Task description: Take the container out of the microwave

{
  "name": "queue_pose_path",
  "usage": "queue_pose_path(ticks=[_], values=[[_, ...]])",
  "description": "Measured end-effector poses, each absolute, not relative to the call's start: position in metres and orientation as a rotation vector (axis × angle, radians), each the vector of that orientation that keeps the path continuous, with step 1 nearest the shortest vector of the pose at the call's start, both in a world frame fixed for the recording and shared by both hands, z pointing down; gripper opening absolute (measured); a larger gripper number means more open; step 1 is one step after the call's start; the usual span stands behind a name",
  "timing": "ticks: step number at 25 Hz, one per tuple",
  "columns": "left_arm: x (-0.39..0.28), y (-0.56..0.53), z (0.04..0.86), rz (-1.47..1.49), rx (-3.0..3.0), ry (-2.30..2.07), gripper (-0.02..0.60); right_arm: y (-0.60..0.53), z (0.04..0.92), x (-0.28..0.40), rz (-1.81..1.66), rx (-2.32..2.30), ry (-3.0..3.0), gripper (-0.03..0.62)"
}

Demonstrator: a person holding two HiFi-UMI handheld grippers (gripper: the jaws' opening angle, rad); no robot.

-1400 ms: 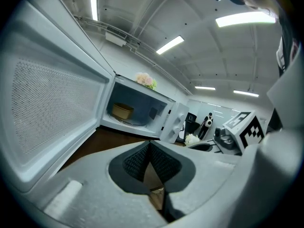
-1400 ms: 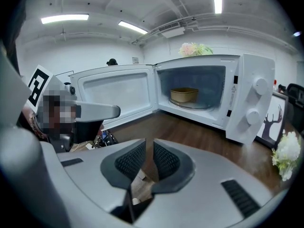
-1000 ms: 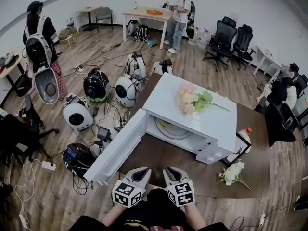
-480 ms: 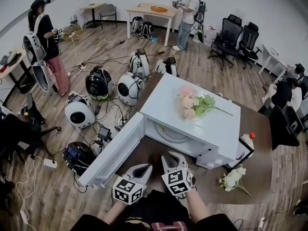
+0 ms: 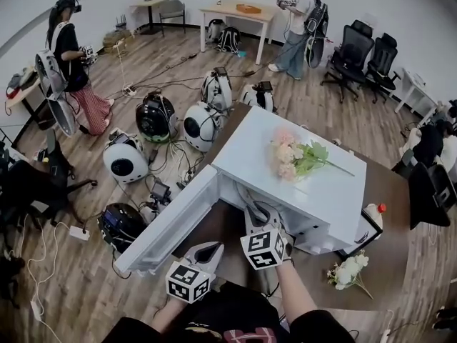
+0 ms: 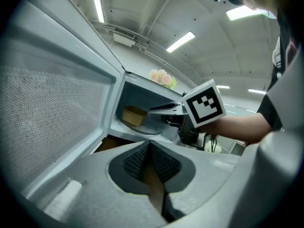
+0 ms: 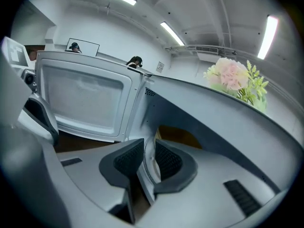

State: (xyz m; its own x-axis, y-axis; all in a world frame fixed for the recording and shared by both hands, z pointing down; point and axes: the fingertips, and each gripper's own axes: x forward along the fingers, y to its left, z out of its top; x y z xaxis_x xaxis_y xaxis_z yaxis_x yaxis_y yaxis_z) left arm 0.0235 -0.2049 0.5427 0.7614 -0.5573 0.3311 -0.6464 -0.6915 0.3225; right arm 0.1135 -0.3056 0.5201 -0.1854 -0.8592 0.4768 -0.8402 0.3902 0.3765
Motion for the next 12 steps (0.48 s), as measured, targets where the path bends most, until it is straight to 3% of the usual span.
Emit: queue_pose_path(ticks=[12], values=[[0.01, -0.207, 0.548, 0.314, 2.5, -0.966, 0.009, -0.342, 0.536, 0.114, -0.179, 1.356, -1.914, 0.095]])
